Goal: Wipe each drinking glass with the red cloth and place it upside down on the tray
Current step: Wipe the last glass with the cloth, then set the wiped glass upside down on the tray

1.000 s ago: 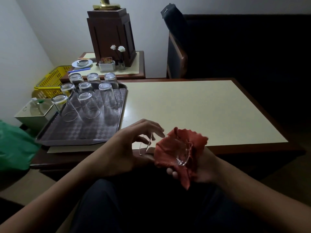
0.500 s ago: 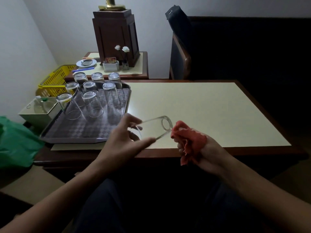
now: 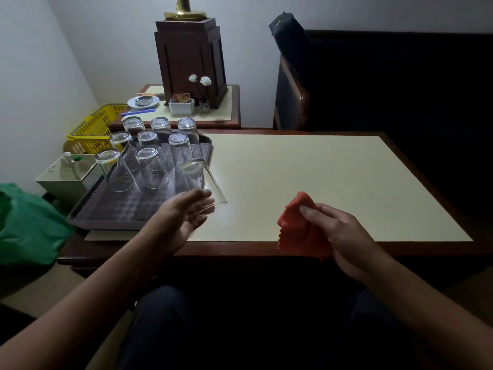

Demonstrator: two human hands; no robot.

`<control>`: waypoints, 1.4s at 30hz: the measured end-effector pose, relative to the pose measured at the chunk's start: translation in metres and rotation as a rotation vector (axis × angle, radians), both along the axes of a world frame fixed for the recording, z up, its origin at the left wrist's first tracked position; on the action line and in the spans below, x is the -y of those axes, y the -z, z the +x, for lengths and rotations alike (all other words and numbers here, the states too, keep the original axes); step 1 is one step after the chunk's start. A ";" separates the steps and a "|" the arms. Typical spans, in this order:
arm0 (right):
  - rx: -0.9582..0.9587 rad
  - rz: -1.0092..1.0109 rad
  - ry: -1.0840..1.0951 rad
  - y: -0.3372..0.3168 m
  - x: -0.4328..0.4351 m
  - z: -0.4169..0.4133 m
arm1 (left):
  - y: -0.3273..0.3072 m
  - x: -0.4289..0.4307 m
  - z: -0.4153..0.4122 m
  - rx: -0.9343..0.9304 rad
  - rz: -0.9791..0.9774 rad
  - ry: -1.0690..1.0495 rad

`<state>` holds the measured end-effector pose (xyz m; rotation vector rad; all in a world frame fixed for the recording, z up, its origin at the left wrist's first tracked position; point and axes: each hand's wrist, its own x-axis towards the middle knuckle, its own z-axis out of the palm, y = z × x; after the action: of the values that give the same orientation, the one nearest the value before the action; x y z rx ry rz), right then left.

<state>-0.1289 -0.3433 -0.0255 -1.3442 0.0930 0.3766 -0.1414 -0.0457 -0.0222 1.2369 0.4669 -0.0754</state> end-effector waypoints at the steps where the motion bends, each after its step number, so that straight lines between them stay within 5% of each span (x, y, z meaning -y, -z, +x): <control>1: 0.011 -0.026 0.001 0.001 0.000 0.000 | 0.001 -0.004 0.005 0.037 0.052 -0.047; 8: 0.027 -0.131 -0.038 0.012 -0.004 0.008 | 0.030 -0.051 0.043 0.158 0.658 -0.244; 15: 0.027 -0.115 -0.058 0.018 -0.013 0.022 | 0.059 -0.068 0.079 0.132 0.910 -0.253; 33: 0.154 -0.045 -0.102 0.012 -0.039 0.057 | 0.069 -0.069 0.120 -0.019 0.932 -0.353; 38: 0.187 -0.051 -0.051 0.011 -0.035 0.056 | 0.067 -0.046 0.087 0.079 0.968 -0.417; 42: 0.164 -0.053 -0.030 0.011 -0.034 0.054 | 0.043 -0.012 0.058 0.190 0.922 -0.168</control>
<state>-0.0746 -0.3089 -0.0364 -1.4253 -0.0542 0.2896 -0.0835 -0.0341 -0.0648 2.0737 0.4475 0.4446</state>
